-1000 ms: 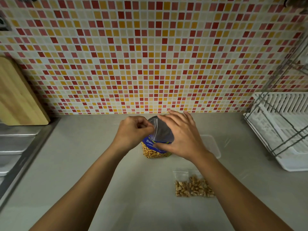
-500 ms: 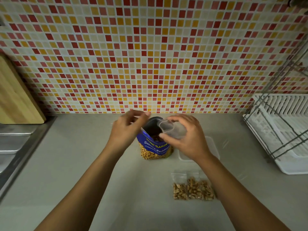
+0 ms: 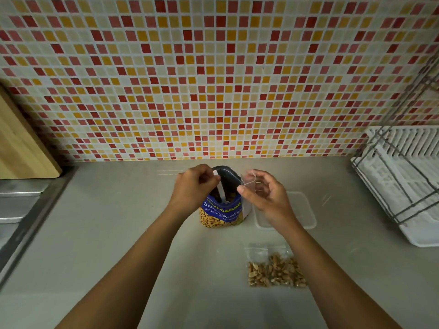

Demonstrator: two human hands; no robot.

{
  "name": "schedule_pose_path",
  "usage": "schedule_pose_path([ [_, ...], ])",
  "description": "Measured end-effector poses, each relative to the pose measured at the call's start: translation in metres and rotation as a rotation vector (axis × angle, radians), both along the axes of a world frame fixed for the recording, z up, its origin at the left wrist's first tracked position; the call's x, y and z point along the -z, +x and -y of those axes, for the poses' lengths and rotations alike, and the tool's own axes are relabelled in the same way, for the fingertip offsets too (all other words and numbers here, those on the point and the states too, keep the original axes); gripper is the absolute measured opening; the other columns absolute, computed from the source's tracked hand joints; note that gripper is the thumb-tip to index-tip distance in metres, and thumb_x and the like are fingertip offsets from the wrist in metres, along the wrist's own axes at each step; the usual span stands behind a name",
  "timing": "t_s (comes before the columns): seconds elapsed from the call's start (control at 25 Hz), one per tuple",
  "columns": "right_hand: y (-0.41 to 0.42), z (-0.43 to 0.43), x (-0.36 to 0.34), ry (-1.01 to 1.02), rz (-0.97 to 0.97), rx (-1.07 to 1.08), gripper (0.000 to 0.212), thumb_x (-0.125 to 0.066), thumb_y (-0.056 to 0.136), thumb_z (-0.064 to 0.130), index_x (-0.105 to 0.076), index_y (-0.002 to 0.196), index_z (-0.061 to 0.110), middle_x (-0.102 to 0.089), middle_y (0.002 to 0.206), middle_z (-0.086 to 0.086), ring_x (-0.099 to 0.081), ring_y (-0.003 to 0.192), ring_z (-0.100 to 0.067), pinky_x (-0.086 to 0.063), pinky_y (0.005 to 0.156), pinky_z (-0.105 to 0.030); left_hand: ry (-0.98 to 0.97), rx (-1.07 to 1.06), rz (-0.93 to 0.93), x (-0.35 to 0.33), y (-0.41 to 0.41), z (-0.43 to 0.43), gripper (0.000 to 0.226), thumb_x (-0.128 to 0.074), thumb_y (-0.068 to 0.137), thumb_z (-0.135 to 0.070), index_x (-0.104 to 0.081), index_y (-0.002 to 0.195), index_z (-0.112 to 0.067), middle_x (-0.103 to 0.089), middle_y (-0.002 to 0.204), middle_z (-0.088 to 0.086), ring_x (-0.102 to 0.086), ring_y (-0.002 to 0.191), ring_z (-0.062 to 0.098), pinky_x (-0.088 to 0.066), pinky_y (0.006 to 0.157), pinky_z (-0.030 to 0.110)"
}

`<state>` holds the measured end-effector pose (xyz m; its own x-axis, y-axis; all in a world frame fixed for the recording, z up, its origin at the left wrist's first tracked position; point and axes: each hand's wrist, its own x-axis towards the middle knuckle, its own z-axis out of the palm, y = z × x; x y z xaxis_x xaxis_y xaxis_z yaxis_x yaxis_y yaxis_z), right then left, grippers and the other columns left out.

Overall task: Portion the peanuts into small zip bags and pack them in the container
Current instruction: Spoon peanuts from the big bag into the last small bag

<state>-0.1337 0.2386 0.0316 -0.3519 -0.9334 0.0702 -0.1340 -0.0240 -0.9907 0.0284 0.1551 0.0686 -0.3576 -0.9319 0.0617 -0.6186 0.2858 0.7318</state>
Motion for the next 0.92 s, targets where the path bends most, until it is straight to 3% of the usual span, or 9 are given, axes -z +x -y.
schedule_pose_path([
  [0.12, -0.004, 0.002, 0.002, 0.007, -0.015, -0.001, 0.045, -0.076, 0.063, 0.043, -0.060, 0.103, 0.034, -0.067, 0.106, 0.009, -0.063, 0.102, -0.013, -0.052, 0.085, -0.027, 0.061, 0.085, 0.009, -0.001, -0.007, 0.004, 0.013, -0.058, 0.090, -0.027, -0.063, 0.094, -0.016, -0.064, 0.082, -0.003, -0.059, 0.076, 0.009, -0.044, 0.058, 0.012],
  [0.2, -0.006, 0.001, 0.004, 0.028, -0.057, -0.018, 0.046, -0.076, 0.064, 0.043, -0.060, 0.106, 0.033, -0.067, 0.107, 0.010, -0.063, 0.102, -0.011, -0.051, 0.083, -0.025, 0.008, 0.077, 0.038, -0.005, -0.003, 0.009, 0.020, -0.053, 0.093, -0.028, -0.066, 0.099, -0.014, -0.068, 0.087, 0.002, -0.061, 0.082, 0.015, -0.051, 0.065, 0.022],
  [0.28, -0.008, 0.001, 0.005, 0.045, -0.101, -0.031, 0.047, -0.078, 0.064, 0.045, -0.060, 0.107, 0.033, -0.068, 0.106, 0.011, -0.063, 0.103, -0.009, -0.051, 0.084, -0.024, -0.199, 0.033, 0.210, -0.009, 0.004, 0.012, 0.026, -0.048, 0.094, -0.034, -0.067, 0.101, -0.017, -0.068, 0.090, 0.003, -0.058, 0.097, 0.022, -0.049, 0.081, 0.038],
  [0.36, -0.011, 0.000, 0.005, 0.053, -0.135, -0.039, 0.050, -0.077, 0.062, 0.050, -0.061, 0.106, 0.033, -0.068, 0.106, 0.012, -0.063, 0.102, -0.007, -0.051, 0.087, -0.026, -0.368, 0.027, 0.508, -0.012, 0.006, 0.008, 0.031, -0.041, 0.096, -0.038, -0.065, 0.107, -0.021, -0.066, 0.097, 0.002, -0.047, 0.112, 0.024, -0.038, 0.087, 0.041],
  [0.44, -0.012, -0.001, 0.005, 0.063, -0.146, -0.056, 0.050, -0.075, 0.060, 0.053, -0.062, 0.105, 0.035, -0.069, 0.105, 0.012, -0.063, 0.102, -0.006, -0.051, 0.089, -0.027, -0.366, 0.064, 0.654, -0.009, 0.002, 0.000, 0.033, -0.037, 0.098, -0.037, -0.061, 0.113, -0.022, -0.065, 0.107, 0.000, -0.041, 0.117, 0.023, -0.035, 0.089, 0.042],
  [0.56, -0.014, -0.002, 0.004, 0.069, -0.151, -0.078, 0.045, -0.076, 0.061, 0.050, -0.061, 0.102, 0.038, -0.069, 0.105, 0.013, -0.063, 0.101, -0.006, -0.050, 0.090, -0.028, -0.291, 0.075, 0.660, -0.003, -0.005, -0.004, 0.033, -0.036, 0.098, -0.037, -0.059, 0.116, -0.021, -0.064, 0.112, -0.001, -0.041, 0.119, 0.024, -0.035, 0.090, 0.044],
  [0.68, -0.016, -0.002, 0.003, 0.083, -0.145, -0.094, 0.046, -0.078, 0.064, 0.048, -0.061, 0.105, 0.036, -0.068, 0.107, 0.012, -0.063, 0.101, -0.008, -0.050, 0.090, -0.028, -0.182, -0.044, 0.584, 0.005, -0.013, 0.000, 0.032, -0.037, 0.098, -0.034, -0.061, 0.111, -0.017, -0.062, 0.106, 0.006, -0.043, 0.118, 0.024, -0.033, 0.092, 0.048],
  [0.92, -0.015, -0.003, 0.001, 0.094, -0.136, -0.132, 0.048, -0.078, 0.069, 0.037, -0.061, 0.112, 0.024, -0.067, 0.111, 0.010, -0.063, 0.103, -0.006, -0.049, 0.087, -0.018, 0.094, -0.149, 0.415, 0.018, -0.019, 0.017, 0.026, -0.043, 0.094, -0.026, -0.066, 0.091, -0.015, -0.061, 0.085, 0.003, -0.057, 0.087, 0.021, -0.040, 0.096, 0.054],
])
